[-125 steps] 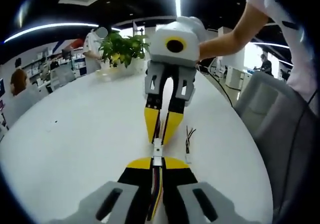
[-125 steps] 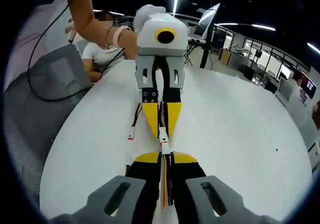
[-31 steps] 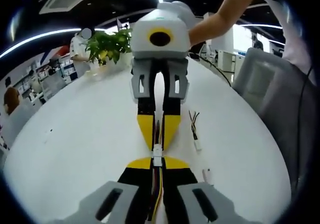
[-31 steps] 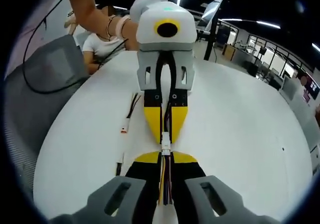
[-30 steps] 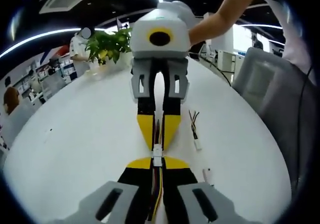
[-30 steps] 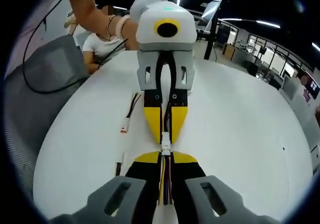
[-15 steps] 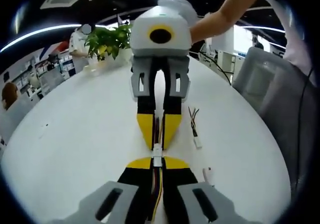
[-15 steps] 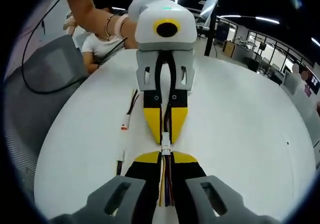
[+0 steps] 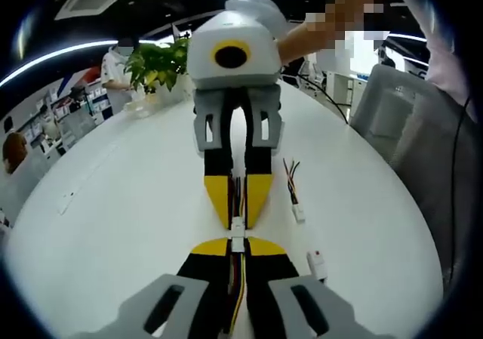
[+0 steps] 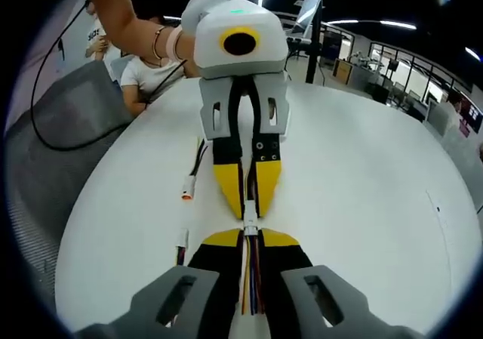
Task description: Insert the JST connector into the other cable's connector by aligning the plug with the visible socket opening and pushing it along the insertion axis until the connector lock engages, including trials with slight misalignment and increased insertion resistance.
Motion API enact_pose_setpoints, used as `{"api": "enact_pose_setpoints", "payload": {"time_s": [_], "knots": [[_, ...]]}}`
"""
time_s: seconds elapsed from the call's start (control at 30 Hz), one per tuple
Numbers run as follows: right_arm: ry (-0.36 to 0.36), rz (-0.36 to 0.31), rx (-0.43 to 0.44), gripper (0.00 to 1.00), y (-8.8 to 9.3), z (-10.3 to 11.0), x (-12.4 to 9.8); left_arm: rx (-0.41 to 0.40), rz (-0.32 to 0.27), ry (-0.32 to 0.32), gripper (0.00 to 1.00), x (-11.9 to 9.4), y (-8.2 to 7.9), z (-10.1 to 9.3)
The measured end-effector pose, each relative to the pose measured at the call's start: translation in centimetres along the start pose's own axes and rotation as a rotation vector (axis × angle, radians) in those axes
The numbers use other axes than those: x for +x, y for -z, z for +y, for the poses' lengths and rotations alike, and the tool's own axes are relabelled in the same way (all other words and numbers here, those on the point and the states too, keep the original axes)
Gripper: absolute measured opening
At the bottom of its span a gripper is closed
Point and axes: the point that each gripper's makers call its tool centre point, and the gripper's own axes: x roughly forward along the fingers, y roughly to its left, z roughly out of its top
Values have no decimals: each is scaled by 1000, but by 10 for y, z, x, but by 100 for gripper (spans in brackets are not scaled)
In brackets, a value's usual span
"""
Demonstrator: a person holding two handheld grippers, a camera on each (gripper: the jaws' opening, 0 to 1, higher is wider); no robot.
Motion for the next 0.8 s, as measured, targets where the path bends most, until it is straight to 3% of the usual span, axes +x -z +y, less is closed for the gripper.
{"api": "enact_pose_setpoints", "payload": {"time_s": [0.4,0.6,0.8], "knots": [[23,-6,33,16,1,-4,-1,-14,30,-58,11,-6,3,8],[72,-30,28,21,-2,-7,-11,-23,41,-100,16,-17,6,8],[105,-55,42,21,-7,-2,-24,29,25,-136,20,-31,-9,3]]}}
